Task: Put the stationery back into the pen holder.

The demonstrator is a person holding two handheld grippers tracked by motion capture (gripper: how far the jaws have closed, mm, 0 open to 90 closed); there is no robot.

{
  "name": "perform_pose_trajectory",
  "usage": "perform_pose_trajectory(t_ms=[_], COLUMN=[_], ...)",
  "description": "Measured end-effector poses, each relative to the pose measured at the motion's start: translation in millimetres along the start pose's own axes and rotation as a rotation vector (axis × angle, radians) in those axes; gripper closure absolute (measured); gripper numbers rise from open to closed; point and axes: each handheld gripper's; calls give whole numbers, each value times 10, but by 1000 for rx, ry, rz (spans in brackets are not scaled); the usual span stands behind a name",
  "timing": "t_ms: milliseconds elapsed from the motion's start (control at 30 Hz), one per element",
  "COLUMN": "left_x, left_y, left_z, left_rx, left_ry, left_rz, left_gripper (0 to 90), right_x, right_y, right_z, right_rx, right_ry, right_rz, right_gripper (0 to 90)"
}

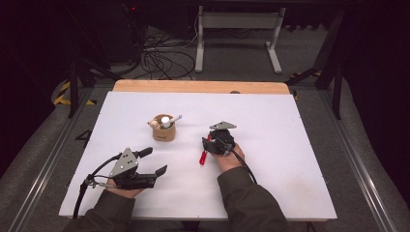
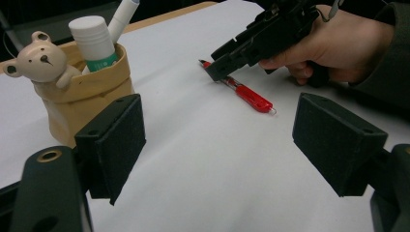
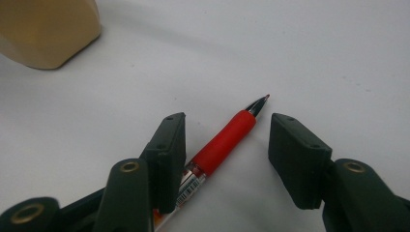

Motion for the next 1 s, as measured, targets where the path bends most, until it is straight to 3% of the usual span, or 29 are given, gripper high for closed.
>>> perform_pose_trajectory(t_ms=[467,667,933,1000], left_x=[-1,1,3,1], left_y=[2,3,4,2], left_z=[-8,-3,-1,-1], left_rx=[-3,-7,-8,-3], left_ry=[-2,1,1,0], left_rz=[2,2,1,2], left_gripper=[203,206,207,207], right_x=[-2,12,25,58], right_y=[12,21,32,49], right_z=[19,17,35,60], right_rx=[19,42,77,90], right_ry=[7,21,35,43], right_rz=[16,34,42,19], right_gripper=[636,792,808,808])
Point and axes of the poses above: each handheld gripper's, and its own axes: x roughly backward along the jaws, y roughly out of its top, z roughly to its left, and after that the axes turned 9 degrees about y, right-handed
